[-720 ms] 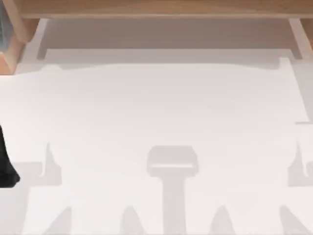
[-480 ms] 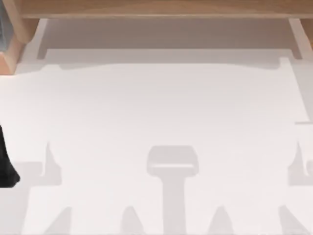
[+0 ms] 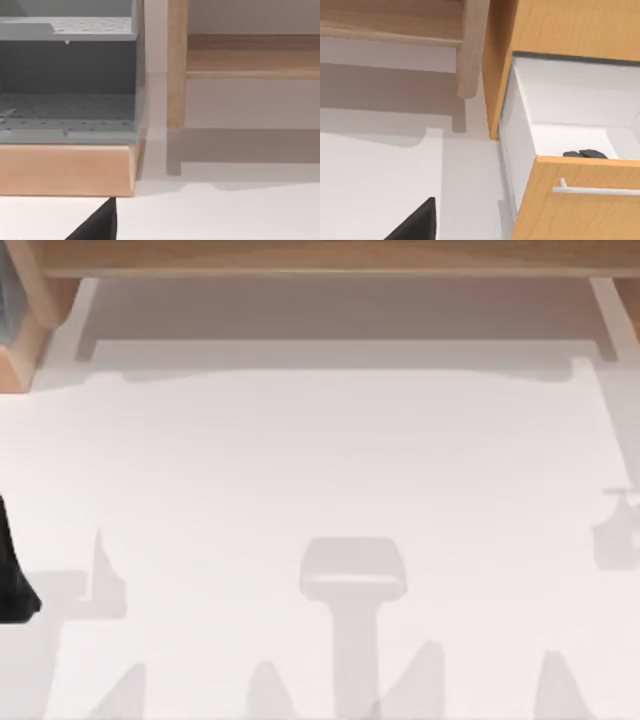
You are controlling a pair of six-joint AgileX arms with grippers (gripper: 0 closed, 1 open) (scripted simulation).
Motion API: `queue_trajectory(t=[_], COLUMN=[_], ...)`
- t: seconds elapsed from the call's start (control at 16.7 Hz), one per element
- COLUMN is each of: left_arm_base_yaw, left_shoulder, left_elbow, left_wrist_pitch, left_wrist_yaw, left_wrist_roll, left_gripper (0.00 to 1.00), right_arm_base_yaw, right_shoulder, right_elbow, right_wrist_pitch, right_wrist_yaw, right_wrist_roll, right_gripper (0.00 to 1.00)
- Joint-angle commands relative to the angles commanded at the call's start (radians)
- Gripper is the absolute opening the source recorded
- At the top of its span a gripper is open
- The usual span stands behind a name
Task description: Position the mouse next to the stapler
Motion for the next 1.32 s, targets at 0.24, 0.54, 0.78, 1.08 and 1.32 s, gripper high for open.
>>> queue_trajectory(t=[0.24, 0.54, 0.78, 1.08, 1.32], left_arm_base_yaw=[0.0, 0.0, 0.0, 0.0, 0.0], left_shoulder=[0.0, 0.0, 0.0, 0.0, 0.0], left_elbow=[0.0, 0.0, 0.0, 0.0, 0.0], left_wrist_pitch=[0.0, 0.0, 0.0, 0.0, 0.0], left_wrist_yaw=[0.0, 0.0, 0.0, 0.0, 0.0], left_wrist_roll=[0.0, 0.0, 0.0, 0.0, 0.0], left_gripper=[1.0, 1.0, 1.0, 1.0, 1.0], right_arm_base_yaw=[-0.069, -0.156, -0.216, -0.27, -0.286], right_shoulder=[0.368, 0.887, 1.303, 1.756, 2.016], right_elbow=[0.353, 0.849, 1.241, 1.666, 1.906], right_wrist_pitch=[-0.195, -0.466, -0.68, -0.909, -1.039], right_wrist_yaw=[0.003, -0.002, -0.014, -0.035, -0.053], right_wrist_roll=[-0.093, -0.218, -0.314, -0.411, -0.462], right_gripper=[1.0, 1.0, 1.0, 1.0, 1.0])
